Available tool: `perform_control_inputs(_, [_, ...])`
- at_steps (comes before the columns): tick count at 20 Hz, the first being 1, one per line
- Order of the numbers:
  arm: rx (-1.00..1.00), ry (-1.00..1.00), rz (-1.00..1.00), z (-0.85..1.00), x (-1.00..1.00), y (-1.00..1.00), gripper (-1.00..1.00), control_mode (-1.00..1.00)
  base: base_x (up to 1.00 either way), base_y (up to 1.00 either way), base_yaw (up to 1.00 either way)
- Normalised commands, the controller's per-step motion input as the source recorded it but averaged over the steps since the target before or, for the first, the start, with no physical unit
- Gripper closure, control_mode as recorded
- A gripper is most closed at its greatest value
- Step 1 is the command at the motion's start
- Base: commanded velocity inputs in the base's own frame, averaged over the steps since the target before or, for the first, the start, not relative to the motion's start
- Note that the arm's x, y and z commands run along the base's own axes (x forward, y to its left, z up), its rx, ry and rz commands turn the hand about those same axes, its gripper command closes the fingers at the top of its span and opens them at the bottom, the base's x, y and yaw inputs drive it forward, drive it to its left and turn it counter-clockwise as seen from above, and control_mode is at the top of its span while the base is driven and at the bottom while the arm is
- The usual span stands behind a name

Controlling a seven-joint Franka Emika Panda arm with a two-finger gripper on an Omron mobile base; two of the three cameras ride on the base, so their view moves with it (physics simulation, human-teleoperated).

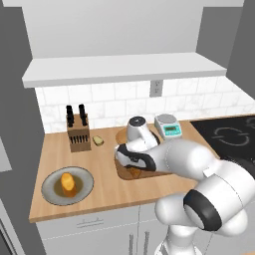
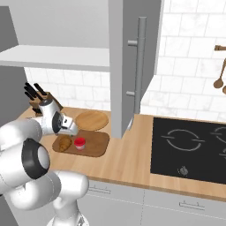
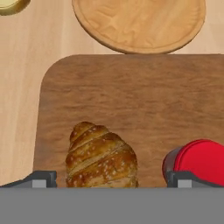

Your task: From the different types of pastries on the counter, select a croissant and place it on the cutting board. Then retrieve a jar of jam from the cabinet and place it alongside the croissant on the cutting board.

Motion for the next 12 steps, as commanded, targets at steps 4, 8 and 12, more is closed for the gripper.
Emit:
perform_control_inputs(4, [0.00, 0.00, 0.00, 0.05, 0.00, 0.00, -1.00, -1.00, 0.00, 0.00, 0.00])
perform_control_inputs(8, [-0.01, -0.02, 0.01, 0.20, -0.15, 0.03, -1.00, -1.00, 0.00, 0.00, 0.00])
perform_control_inputs(12, [-0.10, -0.08, 0.00, 0.65, -0.79, 0.33, -1.00, -1.00, 0.00, 0.00, 0.00])
